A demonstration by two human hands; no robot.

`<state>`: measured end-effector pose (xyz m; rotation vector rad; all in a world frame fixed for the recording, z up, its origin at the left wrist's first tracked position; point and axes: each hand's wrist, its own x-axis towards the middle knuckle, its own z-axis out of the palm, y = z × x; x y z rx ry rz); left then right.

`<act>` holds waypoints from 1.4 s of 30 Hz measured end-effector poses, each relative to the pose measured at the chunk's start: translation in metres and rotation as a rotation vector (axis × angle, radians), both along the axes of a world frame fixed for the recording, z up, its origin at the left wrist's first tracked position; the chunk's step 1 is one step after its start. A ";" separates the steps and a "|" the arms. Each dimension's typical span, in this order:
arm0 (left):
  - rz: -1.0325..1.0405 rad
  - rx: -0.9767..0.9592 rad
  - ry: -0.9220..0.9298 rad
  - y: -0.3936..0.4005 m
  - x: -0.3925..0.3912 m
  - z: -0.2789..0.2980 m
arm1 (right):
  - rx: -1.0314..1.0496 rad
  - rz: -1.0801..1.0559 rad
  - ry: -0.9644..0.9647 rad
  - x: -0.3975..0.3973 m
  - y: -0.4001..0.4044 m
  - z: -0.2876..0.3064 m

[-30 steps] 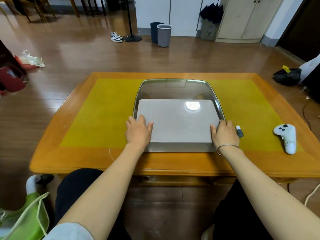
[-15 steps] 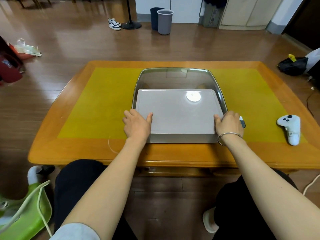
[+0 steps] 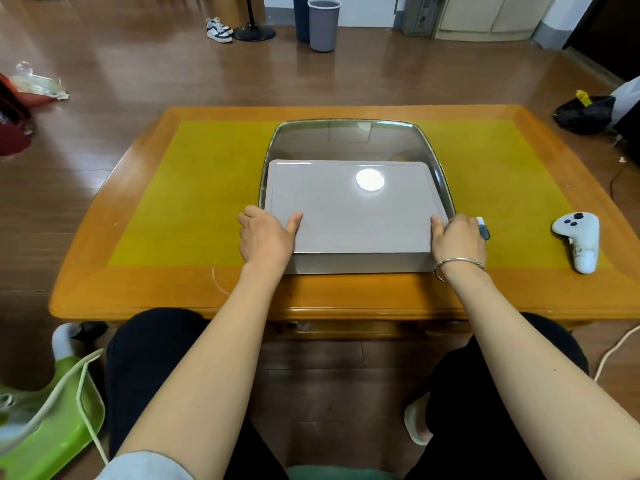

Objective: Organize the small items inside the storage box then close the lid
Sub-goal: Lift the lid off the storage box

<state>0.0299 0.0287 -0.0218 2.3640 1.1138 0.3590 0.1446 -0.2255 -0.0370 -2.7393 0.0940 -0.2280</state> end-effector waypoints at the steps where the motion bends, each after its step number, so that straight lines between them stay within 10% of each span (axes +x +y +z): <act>1: -0.003 -0.002 -0.001 0.000 -0.001 -0.001 | -0.006 0.004 0.003 0.000 0.000 0.001; 30: -0.060 0.041 0.013 0.001 -0.008 0.004 | 0.161 0.080 0.023 -0.007 -0.004 0.027; 42: -0.262 -0.044 0.009 0.029 0.001 0.021 | 0.913 0.154 0.146 -0.009 -0.003 0.048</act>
